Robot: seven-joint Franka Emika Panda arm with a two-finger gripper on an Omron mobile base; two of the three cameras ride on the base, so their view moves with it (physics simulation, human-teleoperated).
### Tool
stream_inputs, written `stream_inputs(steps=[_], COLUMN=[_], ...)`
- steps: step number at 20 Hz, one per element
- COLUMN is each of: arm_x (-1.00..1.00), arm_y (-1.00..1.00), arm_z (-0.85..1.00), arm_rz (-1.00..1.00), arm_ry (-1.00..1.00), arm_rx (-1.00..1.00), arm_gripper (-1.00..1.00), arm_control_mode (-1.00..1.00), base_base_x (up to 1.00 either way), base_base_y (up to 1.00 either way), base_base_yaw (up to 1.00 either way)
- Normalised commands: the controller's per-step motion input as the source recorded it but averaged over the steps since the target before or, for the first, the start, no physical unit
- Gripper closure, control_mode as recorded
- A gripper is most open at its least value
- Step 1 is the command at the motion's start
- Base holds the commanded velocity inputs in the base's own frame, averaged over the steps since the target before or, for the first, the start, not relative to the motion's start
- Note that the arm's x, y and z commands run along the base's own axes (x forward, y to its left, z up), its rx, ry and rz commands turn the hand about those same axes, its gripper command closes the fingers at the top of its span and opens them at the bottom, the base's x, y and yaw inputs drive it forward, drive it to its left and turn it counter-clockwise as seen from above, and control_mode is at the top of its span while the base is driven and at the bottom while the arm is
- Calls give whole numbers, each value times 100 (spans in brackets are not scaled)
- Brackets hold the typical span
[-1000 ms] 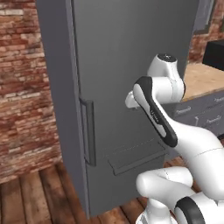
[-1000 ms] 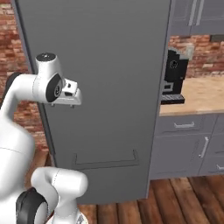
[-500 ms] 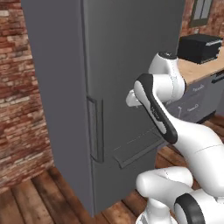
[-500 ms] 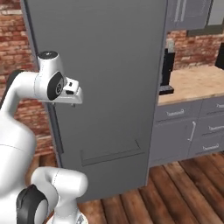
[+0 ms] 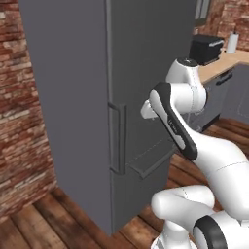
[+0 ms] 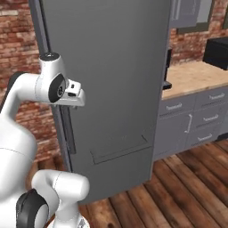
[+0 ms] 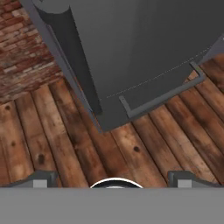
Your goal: Gather the corn and avocado from the fridge and place them on a tray on the dining counter. Then gather the steak and chicken drumstick from the fridge and place them on the other tray.
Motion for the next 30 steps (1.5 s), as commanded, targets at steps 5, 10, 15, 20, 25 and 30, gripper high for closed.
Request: stream_inputs(steps=[5, 10, 15, 20, 25, 30], arm_x=[0, 0, 0, 0, -40, -49], arm_y=[0, 0, 0, 0, 20, 6], arm_z=[0, 0, 0, 0, -22, -52], arm_rz=[0, 0, 0, 0, 1, 8], arm_ry=[0, 0, 0, 0, -34, -45], arm_rx=[0, 0, 0, 0, 0, 5], arm_gripper=[-100, -100, -100, -100, -100, -100], arm_control_mode=[100, 100, 100, 100, -100, -100], base_base_x=[0, 5, 18, 11, 0, 0], base_base_y=[58, 53, 27, 27, 7, 0], base_base_yaw=[-22, -20, -12, -6, 0, 0])
